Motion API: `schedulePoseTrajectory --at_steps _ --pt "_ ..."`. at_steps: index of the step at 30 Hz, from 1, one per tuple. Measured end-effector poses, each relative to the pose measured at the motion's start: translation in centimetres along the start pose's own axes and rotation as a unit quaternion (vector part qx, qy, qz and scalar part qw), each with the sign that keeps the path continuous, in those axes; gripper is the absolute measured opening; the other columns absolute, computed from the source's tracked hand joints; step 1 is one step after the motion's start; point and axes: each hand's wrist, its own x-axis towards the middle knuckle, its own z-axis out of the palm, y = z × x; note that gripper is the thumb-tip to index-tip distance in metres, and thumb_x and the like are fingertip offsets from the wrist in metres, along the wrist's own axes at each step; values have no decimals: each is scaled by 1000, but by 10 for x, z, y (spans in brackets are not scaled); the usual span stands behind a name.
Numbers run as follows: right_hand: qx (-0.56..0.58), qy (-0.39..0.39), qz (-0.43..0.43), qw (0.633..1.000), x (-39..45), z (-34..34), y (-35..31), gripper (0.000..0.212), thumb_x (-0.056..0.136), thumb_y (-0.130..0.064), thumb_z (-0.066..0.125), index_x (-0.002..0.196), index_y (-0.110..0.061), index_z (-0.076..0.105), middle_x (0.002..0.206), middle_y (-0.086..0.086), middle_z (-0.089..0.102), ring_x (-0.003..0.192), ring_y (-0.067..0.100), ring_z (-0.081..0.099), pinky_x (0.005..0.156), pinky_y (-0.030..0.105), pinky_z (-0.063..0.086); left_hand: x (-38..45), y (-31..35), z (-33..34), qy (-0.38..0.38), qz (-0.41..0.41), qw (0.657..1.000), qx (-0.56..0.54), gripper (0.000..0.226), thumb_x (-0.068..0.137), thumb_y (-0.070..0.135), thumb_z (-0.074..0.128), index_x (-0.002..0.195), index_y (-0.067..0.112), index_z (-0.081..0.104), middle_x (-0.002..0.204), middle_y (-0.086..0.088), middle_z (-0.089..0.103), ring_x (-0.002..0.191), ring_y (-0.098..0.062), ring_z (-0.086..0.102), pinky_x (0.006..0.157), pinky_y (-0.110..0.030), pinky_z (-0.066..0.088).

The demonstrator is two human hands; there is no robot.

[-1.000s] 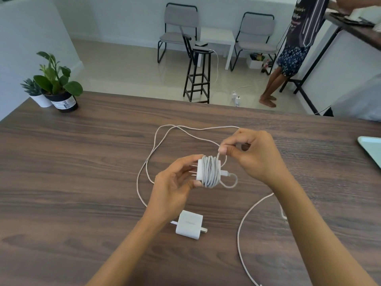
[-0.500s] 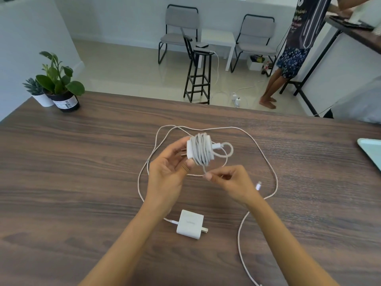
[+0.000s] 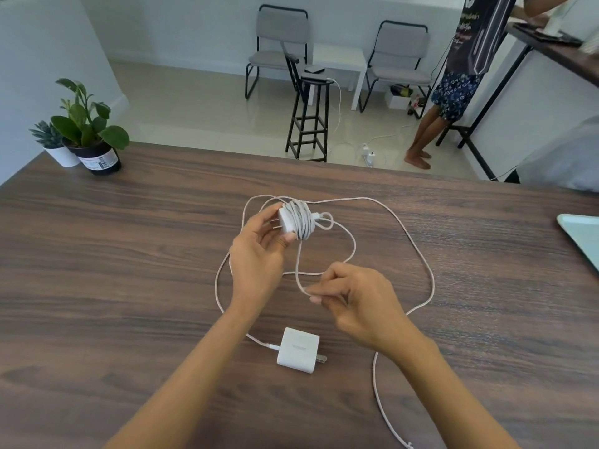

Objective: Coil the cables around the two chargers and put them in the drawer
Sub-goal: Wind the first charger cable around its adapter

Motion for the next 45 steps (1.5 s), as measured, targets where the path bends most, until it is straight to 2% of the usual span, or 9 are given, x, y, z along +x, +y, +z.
schedulePoseTrajectory --at_steps 8,11,18,22,27,30,35,41,45 --pt "3 79 -24 997 31 -38 2 23 75 -22 59 88 -37 71 76 -18 60 68 10 58 60 37 50 -27 -15 0 -72 9 996 42 57 75 -13 67 111 31 63 114 -1 66 101 -15 66 91 -39 53" --pt "-7 94 -14 995 44 -45 8 22 76 -17 64 80 -36 74 75 -15 61 64 6 54 58 36 50 -39 -12 2 -114 0 993 23 60 72 -15 67 113 29 64 115 1 65 104 -19 65 92 -42 52" --pt "72 79 36 994 57 -49 26 10 76 -24 76 76 -34 76 74 -10 65 67 11 56 65 33 46 -52 2 3 -137 -45 987 -77 56 75 -21 61 112 21 62 111 0 68 99 -10 65 82 -23 52" --pt "183 69 75 978 54 -48 32 11 75 -10 75 84 -16 76 75 2 67 66 7 57 61 15 43 -55 6 1 -142 -38 983 -109 48 74 -12 65 113 16 61 108 8 70 101 -9 64 85 -21 50" --pt "273 71 133 950 42 -35 37 11 76 -5 74 87 -3 75 81 19 69 72 18 59 69 34 49 -51 8 -1 -122 -71 976 -164 41 74 8 67 114 16 61 111 7 70 107 -9 62 84 -21 50" --pt "234 77 142 959 31 -18 32 8 77 -9 75 84 -13 77 74 5 69 61 -1 53 62 13 39 -45 2 0 -65 -152 959 -229 41 74 15 76 113 15 62 111 2 70 113 -14 60 89 -21 49" --pt "69 106 54 990 13 5 22 13 79 -9 72 90 -16 77 75 -6 65 70 4 56 63 0 36 -41 -10 3 -19 -220 943 -248 49 76 15 61 122 -3 55 110 -11 67 106 -19 61 88 -21 51" --pt "95 176 37 979 3 11 18 15 74 -4 75 82 -17 76 77 -12 70 74 2 63 64 10 49 -45 -19 -1 -33 -242 943 -227 49 79 14 60 124 -4 52 105 -10 69 100 -17 65 85 -18 53" --pt "133 186 73 971 -1 12 14 15 75 -7 75 79 -21 72 71 -15 68 67 3 63 64 10 49 -48 -22 -4 -65 -227 949 -206 48 87 9 56 133 21 47 102 -6 71 99 -14 66 92 -25 51"
